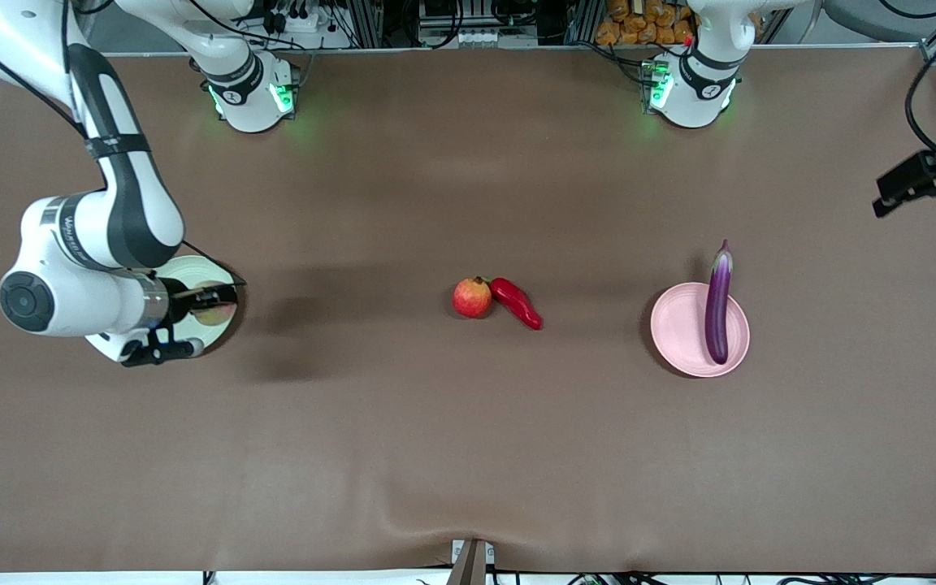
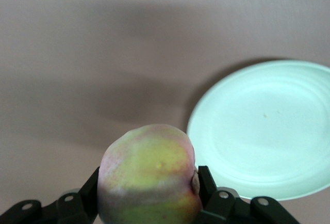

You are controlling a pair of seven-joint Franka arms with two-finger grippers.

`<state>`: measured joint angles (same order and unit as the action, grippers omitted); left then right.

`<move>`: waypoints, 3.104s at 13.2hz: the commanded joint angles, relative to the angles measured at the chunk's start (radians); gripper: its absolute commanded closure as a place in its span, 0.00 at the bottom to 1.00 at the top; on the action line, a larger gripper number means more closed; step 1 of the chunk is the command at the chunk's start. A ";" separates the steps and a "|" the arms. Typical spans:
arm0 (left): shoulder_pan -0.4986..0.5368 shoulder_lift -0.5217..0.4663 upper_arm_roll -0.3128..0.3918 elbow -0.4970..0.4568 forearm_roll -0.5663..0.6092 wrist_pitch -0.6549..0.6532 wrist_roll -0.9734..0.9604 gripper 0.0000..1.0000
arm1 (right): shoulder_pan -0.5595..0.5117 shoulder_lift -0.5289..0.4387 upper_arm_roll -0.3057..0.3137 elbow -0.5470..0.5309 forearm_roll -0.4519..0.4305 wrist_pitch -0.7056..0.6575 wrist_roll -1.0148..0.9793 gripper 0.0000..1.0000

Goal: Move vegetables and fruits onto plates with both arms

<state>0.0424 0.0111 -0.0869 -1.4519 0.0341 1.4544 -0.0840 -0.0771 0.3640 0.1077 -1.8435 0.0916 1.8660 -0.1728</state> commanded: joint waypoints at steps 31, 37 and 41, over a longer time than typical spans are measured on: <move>-0.417 0.754 -0.238 -0.133 0.122 0.781 -1.519 0.00 | -0.006 0.030 0.026 0.336 0.103 -0.171 0.011 0.00; -0.411 0.768 -0.240 -0.133 0.110 0.810 -1.521 0.87 | 0.216 0.116 0.026 0.403 0.138 -0.073 0.484 0.00; -0.362 0.718 -0.243 -0.131 0.116 0.723 -1.441 1.00 | 0.301 0.162 0.029 0.429 0.140 -0.036 0.668 0.00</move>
<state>-0.3450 0.7700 -0.3231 -1.5808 0.1342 2.2415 -1.5623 0.1952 0.4934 0.1405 -1.4560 0.2149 1.8242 0.4258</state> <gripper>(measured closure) 0.727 0.000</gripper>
